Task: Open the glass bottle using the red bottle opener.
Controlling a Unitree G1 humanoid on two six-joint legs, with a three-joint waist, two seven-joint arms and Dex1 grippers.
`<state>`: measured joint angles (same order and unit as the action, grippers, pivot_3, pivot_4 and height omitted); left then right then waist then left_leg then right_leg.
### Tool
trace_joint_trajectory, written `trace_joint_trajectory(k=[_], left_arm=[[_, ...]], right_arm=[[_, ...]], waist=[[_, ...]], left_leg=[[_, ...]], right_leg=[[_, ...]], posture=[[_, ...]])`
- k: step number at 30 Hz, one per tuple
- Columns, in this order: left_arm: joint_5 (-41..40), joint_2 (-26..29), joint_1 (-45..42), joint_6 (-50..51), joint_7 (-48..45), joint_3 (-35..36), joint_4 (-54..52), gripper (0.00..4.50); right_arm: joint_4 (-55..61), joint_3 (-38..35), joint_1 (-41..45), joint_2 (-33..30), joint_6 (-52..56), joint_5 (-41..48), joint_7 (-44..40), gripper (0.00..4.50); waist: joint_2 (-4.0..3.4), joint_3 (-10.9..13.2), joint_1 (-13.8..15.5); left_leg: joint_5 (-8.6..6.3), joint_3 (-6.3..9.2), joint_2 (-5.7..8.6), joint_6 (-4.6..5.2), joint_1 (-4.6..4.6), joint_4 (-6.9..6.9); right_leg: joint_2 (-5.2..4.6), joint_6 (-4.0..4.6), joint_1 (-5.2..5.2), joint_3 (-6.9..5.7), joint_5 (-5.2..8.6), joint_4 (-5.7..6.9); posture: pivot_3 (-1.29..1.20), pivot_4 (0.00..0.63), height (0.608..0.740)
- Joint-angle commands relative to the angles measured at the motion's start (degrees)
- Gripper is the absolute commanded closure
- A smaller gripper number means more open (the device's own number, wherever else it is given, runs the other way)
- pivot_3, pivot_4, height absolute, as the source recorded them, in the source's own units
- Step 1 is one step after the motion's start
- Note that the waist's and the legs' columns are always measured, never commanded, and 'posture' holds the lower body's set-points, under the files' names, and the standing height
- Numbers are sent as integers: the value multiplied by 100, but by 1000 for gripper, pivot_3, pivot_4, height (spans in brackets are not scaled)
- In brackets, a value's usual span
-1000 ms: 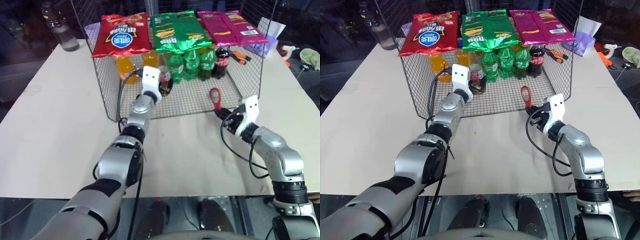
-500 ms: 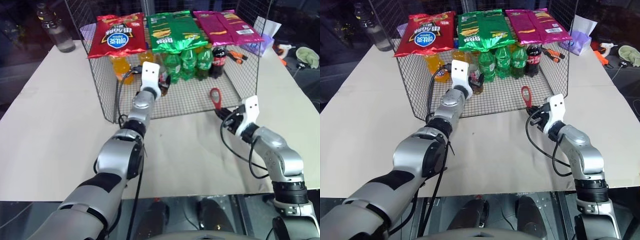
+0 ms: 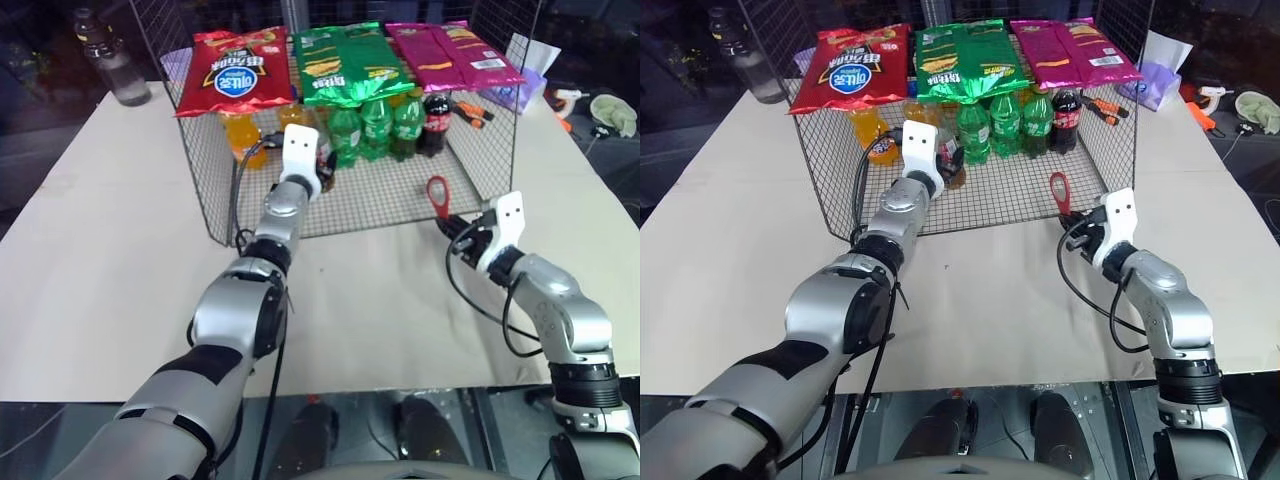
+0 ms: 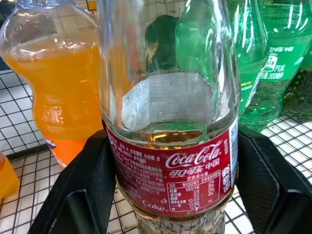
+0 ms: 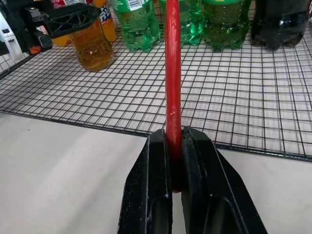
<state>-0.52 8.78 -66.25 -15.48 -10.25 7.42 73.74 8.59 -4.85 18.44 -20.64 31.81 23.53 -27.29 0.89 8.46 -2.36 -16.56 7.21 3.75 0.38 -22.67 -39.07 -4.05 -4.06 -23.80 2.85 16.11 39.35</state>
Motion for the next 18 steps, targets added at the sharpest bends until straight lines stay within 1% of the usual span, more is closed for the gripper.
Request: trace_joint_trajectory(k=[1, 5, 7, 9, 14, 18], left_arm=[[-251, -59, 79, -245, -506, 103, -512, 1720], [-374, -124, 552, -201, -1097, -15, -1381, 1720], [-344, -107, 886, -73, -1291, -156, -2010, 1720], [-364, -79, 1343, 122, -1476, -314, -2869, 1720], [-734, -28, 2394, 1214, -1937, -572, -4946, 1720], [-1014, 143, 2996, 2094, -2295, -787, -6279, 1720]], right_arm=[[217, -49, 29, 17, -142, 18, -1, 4500], [239, -96, -17, 28, -153, 16, 28, 4500], [249, -73, -41, 43, -176, -5, 38, 4500], [279, -59, -41, 59, -178, -7, 52, 4500], [346, -189, 57, 9, -140, 87, 34, 4500], [437, -193, -11, -188, -181, 27, -84, 4500]], waist=[[0, 0, 6], [0, 0, 0], [0, 0, -2], [0, 0, -8], [-1, 0, -13], [-1, 0, 4]], left_leg=[[0, 1, 0, 0, 0, -2], [0, 2, -1, 0, -2, -10], [0, 3, -2, 0, -7, -10], [0, 2, -2, 0, -9, -10], [0, -2, -6, 0, -10, -10], [0, -3, -6, 0, -9, -17]], right_leg=[[0, 0, 0, 0, 0, 3], [-1, 0, -1, 1, 0, 9], [-2, 0, -5, 1, 0, 11], [-2, 0, -8, 2, 0, 12], [-2, 0, -14, 9, 0, 17], [-1, 0, -13, 11, 0, 27]], posture=[[0, 150, 740], [0, 150, 740], [0, 150, 740], [0, 150, 740], [0, 150, 740], [0, 150, 740]])
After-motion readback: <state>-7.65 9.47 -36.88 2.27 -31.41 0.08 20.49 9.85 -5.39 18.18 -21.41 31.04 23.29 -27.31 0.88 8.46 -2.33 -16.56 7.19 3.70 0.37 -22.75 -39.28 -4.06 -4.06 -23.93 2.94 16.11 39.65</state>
